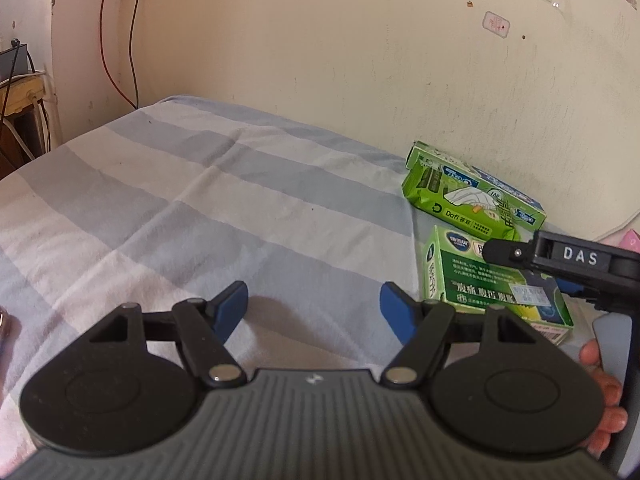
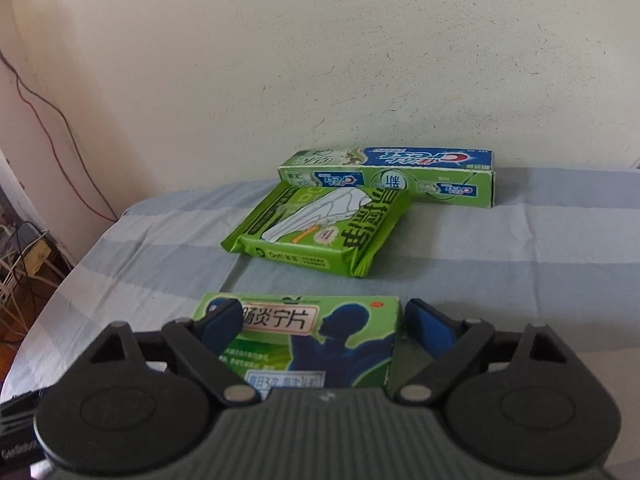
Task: Organize objects
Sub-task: 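Move the left gripper to the green medicine box and grasp it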
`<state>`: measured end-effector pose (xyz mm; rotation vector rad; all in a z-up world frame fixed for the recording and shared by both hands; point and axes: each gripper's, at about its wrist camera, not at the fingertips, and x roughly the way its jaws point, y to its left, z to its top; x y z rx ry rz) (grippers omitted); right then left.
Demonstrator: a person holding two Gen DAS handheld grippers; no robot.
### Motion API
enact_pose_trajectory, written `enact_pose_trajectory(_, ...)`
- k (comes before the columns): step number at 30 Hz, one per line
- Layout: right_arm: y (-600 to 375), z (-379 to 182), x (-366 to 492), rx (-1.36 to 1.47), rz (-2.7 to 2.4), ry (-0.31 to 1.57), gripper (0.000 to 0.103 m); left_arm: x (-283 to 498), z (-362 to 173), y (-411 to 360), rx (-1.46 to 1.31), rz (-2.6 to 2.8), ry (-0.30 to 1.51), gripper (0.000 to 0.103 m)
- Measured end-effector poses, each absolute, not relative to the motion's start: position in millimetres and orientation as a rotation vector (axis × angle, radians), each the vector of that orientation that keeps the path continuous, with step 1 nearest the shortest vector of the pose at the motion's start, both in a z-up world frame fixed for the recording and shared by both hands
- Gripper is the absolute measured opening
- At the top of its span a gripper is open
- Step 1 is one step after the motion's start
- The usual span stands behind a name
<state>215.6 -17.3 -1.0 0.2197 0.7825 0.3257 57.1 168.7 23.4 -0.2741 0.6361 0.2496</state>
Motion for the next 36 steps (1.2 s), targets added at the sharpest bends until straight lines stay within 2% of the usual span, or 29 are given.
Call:
enact_pose_trajectory(10,-26.5,2.0,147.5,0.18,0.508,0.761,0.09,49.3,29.0,162.2,-0.296,0.155,0.569,0.076)
enact_pose_trajectory(11,-25.6,2.9,139.7,0.165,0.54,0.757,0.092,49.3,29.2,162.2,-0.305,0.138,0.565,0.076)
enact_pose_trajectory(12,-24.2,3.3,132.3,0.143,0.566,0.751,0.098,49.6,28.9,162.1,-0.314,0.123,0.564,0.077)
enact_pose_trajectory(13,-21.5,3.8,124.9,0.11,0.585,0.739,0.103,51.0,28.5,161.7,-0.323,0.105,0.564,0.08)
enact_pose_trajectory(14,-17.9,4.4,117.8,0.069,0.592,0.719,0.103,51.6,28.1,161.1,-0.33,0.09,0.564,0.084)
enact_pose_trajectory(22,38.6,-0.4,104.2,-0.318,0.468,0.614,0.102,54.3,24.9,158.0,-0.337,0.029,0.545,0.085)
enact_pose_trajectory(23,38.7,-1.6,106.0,-0.322,0.476,0.62,0.093,55.3,24.1,158.4,-0.343,0.014,0.549,0.086)
enact_pose_trajectory(24,36.2,-1.0,106.9,-0.3,0.499,0.621,0.07,56.9,23.0,158.8,-0.351,-0.007,0.556,0.086)
enact_pose_trajectory(25,32.1,-0.4,107.0,-0.275,0.518,0.629,0.059,58.1,22.2,158.4,-0.357,-0.033,0.56,0.086)
enact_pose_trajectory(26,29.2,0.4,107.6,-0.247,0.527,0.643,0.044,59.5,21.3,156.9,-0.36,-0.063,0.567,0.085)
enact_pose_trajectory(27,26.5,1.1,106.2,-0.23,0.527,0.651,0.039,60.1,20.8,153.6,-0.349,-0.086,0.572,0.085)
enact_pose_trajectory(29,23.9,0.3,101.3,-0.235,0.499,0.644,0.04,59.7,21.8,145.3,-0.308,-0.111,0.568,0.08)
enact_pose_trajectory(31,17.6,0.5,95.5,-0.228,0.487,0.648,0.04,56.8,23.4,141.3,-0.293,-0.137,0.557,0.08)
enact_pose_trajectory(34,8.3,2.1,91.7,-0.221,0.459,0.642,0.047,56.4,27.5,145.1,-0.317,-0.108,0.548,0.082)
enact_pose_trajectory(36,2.8,5.0,92.2,-0.216,0.451,0.629,0.065,59.7,30.0,150.7,-0.349,-0.069,0.538,0.085)
